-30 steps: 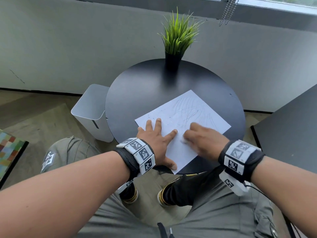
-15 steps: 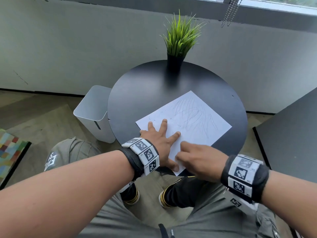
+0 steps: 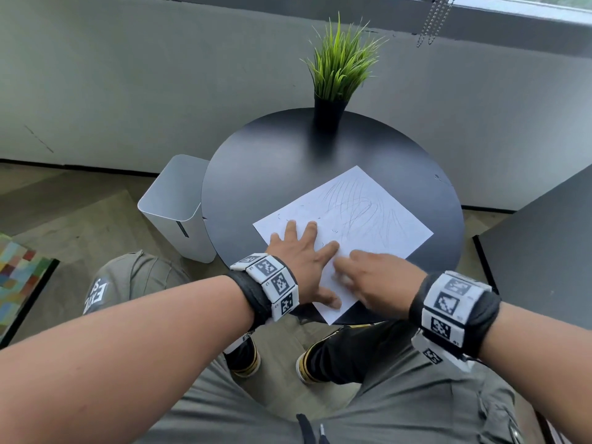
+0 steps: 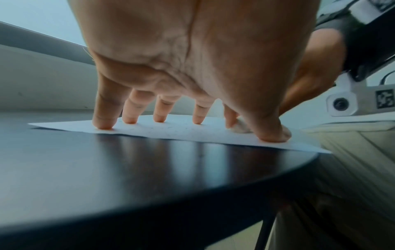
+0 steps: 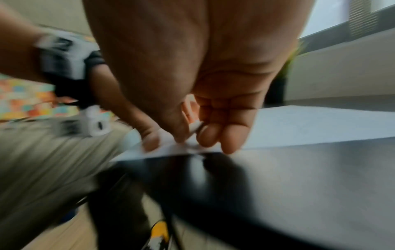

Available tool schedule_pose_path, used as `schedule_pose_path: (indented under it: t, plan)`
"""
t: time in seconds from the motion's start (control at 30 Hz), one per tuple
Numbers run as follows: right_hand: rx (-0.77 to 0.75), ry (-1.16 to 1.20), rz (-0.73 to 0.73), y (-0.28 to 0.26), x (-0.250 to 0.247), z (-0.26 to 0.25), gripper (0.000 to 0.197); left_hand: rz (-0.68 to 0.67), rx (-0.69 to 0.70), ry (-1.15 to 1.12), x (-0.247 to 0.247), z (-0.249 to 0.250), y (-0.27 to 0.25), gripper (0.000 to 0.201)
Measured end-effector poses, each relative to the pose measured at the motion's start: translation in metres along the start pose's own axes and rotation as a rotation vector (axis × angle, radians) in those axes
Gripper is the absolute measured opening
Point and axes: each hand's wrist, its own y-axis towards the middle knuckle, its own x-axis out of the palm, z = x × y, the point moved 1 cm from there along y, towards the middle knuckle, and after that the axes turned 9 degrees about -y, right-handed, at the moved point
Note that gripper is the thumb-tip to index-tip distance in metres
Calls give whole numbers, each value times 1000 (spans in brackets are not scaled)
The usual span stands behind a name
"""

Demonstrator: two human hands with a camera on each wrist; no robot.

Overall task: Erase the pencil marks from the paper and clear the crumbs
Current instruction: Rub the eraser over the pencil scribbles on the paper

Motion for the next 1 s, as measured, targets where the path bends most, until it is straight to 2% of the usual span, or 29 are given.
schedule_pose_path:
  t: [0.07,0.1,0.2,0.23,0.37,0.4,0.5,0.53,0.63,0.67,0.7,0.8,0.87,0.93,0.97,1.0]
  plan:
    - [-112,-14,-41,-7,4,-7,15,-6,-1,15,0,0,-1,115]
    - [-84,-16,-50,-6,3,-3,15,-8,-1,18,-1,0,-1,116]
    - [136,13,33,3,0,23,11,5,1,12,0,0,0,117]
    - [142,5,47,2,0,24,11,8,0,12,0,0,0,118]
    - [-118,-20,-73,-17,3,-12,19,-4,-9,10,-2,2,0,122]
    - [-104,-38,-79,-15,1,-8,19,-3,-8,6,-2,2,0,122]
    - [146,-24,2,-4,-7,28,9,9,-9,5,-1,0,1,122]
    - [135,-47,18,-5,-5,29,9,9,-12,8,-1,0,1,122]
    - [-141,-48,-39,-18,5,-2,19,-3,-13,11,-1,1,1,121]
    - [-183,-45,-68,-21,8,-5,20,2,-12,9,-1,1,1,121]
    - [-137,-53,-75,-18,5,-1,19,4,-11,5,0,1,1,122]
    - [142,-26,10,-6,-4,29,11,2,-17,10,0,0,1,122]
    - [65,-8,15,-8,-4,14,13,4,-18,14,0,0,0,121]
    - [-111,25,-51,-17,1,-13,14,10,-12,7,2,-1,1,121]
    - [-121,12,-72,-17,3,-13,12,12,-9,3,2,-1,2,121]
    - [-53,-3,-75,-12,1,-5,10,9,-10,-1,3,-2,1,120]
